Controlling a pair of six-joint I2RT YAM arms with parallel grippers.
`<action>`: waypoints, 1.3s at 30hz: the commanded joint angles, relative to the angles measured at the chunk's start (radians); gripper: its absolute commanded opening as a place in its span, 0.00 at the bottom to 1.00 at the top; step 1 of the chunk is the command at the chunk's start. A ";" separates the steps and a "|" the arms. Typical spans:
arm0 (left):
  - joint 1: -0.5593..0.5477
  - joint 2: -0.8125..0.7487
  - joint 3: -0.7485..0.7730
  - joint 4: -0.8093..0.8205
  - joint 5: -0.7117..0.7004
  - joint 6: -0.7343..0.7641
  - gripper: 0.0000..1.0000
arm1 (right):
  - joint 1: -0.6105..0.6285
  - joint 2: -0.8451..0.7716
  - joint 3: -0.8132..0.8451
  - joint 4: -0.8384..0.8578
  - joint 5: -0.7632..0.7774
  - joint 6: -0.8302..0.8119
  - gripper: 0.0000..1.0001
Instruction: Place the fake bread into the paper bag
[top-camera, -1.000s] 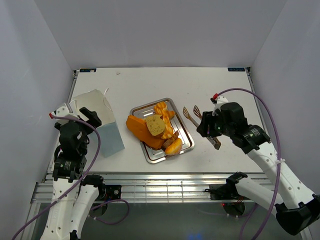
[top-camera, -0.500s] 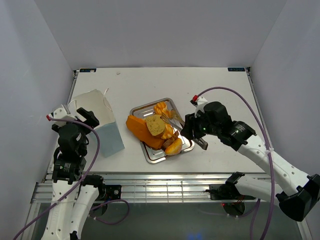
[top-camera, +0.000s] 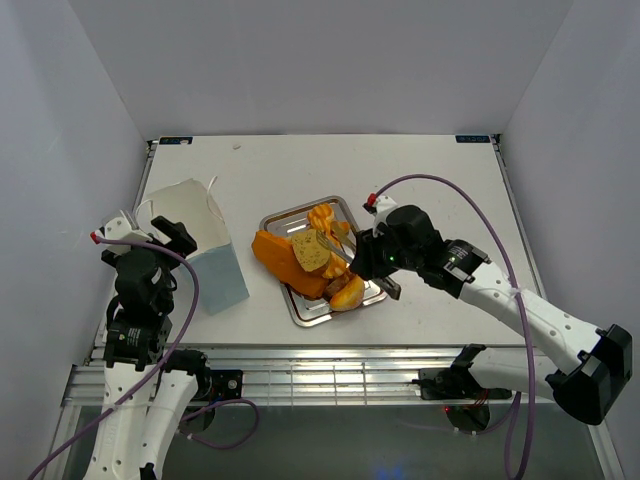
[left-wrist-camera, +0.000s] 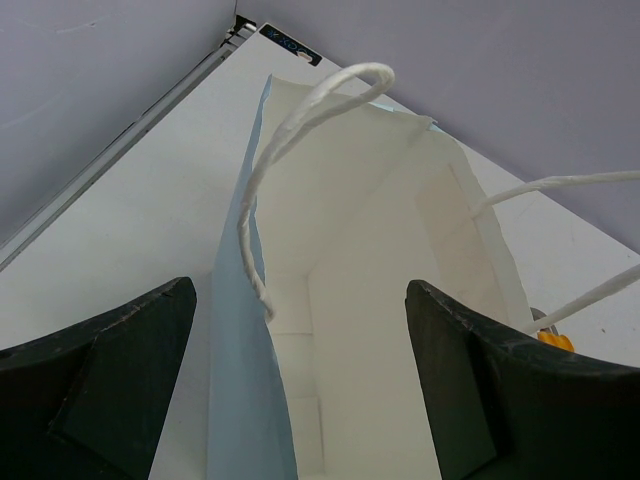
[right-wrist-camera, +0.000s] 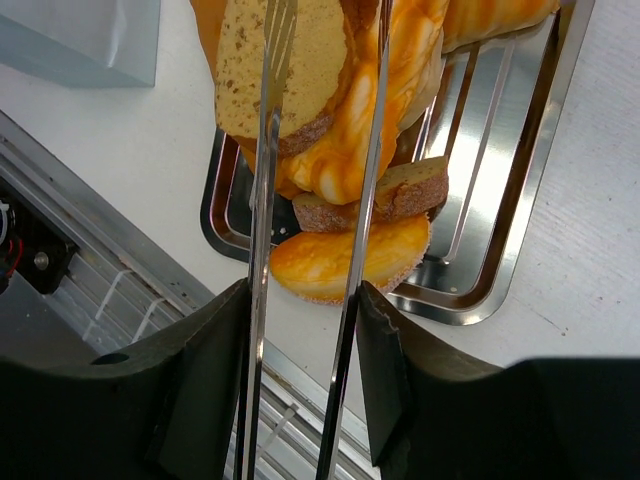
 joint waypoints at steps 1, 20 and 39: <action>-0.002 -0.002 -0.005 0.009 -0.001 0.009 0.96 | 0.007 0.008 -0.011 0.075 0.010 0.011 0.50; -0.003 -0.004 -0.005 0.009 -0.003 0.009 0.96 | 0.015 0.042 -0.029 0.098 -0.033 0.023 0.36; -0.003 -0.034 0.024 -0.015 -0.052 -0.014 0.98 | 0.017 -0.029 0.023 0.080 -0.042 0.043 0.15</action>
